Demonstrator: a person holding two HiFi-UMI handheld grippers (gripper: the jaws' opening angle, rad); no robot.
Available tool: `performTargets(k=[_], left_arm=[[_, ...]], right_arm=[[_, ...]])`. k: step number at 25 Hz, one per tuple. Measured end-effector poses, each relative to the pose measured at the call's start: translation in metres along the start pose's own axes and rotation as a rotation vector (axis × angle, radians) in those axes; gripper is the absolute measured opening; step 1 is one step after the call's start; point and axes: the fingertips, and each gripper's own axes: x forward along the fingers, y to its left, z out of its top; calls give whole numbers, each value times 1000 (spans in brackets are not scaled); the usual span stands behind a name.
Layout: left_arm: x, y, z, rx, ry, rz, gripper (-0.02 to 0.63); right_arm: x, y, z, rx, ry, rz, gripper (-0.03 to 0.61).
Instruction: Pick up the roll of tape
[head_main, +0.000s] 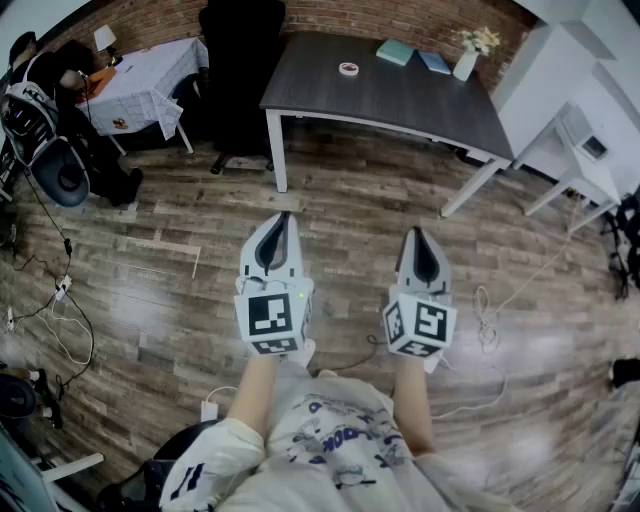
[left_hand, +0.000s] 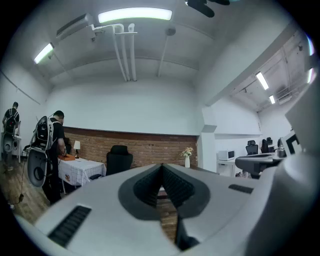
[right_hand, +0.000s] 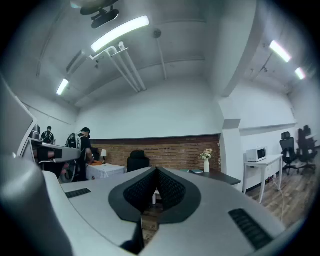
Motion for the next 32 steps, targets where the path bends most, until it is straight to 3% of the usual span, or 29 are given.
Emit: performTargets(k=[15,32], left_arm=[[34,13,-6,2,9,-6,3],[126,63,-16,5,19,-42,3]], right_arm=[[35,8,-4,-2,5,13,3],[130,28,-14,-3,-1,-19,5]])
